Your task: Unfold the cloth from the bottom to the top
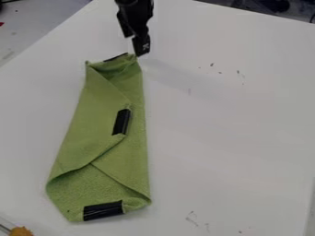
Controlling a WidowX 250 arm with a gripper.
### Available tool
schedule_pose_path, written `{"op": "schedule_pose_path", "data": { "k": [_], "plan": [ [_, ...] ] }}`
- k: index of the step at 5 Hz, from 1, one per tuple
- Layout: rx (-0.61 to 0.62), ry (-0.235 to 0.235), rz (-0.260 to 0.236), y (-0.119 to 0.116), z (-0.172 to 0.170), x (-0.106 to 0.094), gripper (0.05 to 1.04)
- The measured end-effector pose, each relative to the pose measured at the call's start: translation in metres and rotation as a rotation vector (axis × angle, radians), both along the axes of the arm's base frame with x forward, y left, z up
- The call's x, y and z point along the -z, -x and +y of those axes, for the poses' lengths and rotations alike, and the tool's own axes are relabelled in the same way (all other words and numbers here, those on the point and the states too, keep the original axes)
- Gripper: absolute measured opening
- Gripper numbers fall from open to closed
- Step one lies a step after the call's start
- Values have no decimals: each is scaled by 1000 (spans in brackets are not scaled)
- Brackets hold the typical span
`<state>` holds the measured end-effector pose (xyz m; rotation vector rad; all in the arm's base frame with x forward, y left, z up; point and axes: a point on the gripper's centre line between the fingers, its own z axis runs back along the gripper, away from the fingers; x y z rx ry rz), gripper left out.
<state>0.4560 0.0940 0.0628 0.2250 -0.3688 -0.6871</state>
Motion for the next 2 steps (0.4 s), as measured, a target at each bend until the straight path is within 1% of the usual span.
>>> {"op": "schedule_pose_path", "data": {
  "k": [1, 2],
  "plan": [
    [28, -22, -25, -7, -1, -17, 1000],
    [-57, -14, 52, 8, -10, 3, 1000]
  ]
}}
